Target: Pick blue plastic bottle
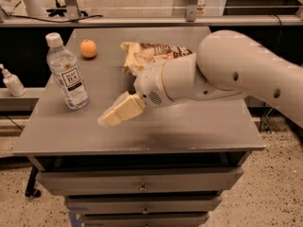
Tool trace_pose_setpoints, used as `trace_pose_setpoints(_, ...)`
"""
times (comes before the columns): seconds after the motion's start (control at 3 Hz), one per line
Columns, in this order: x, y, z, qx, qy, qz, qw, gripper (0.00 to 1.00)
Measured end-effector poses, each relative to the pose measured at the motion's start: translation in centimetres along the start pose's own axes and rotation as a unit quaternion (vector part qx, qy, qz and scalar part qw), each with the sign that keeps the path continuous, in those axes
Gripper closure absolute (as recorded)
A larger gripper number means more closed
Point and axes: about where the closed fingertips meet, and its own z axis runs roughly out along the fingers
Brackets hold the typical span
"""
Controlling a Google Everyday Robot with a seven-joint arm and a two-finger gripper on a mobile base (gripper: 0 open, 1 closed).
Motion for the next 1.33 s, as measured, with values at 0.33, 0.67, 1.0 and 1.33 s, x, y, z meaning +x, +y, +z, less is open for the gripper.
trace_pose_setpoints(0.33,-1.7,-0.9,3.8,-0.012,-0.052,-0.012,0.9985,0.0)
trace_pose_setpoints(0.67,-3.4,-1.7,6.6,-0.022,-0.093,-0.024,0.9952,0.0)
trace_pose_setpoints(1.0,-4.6,-1.9,8.6,-0.025,-0.123,-0.032,0.9916,0.0)
trace_pose_setpoints(1.33,-5.1,-1.4,11.1,-0.038,-0.147,-0.03,0.9879,0.0)
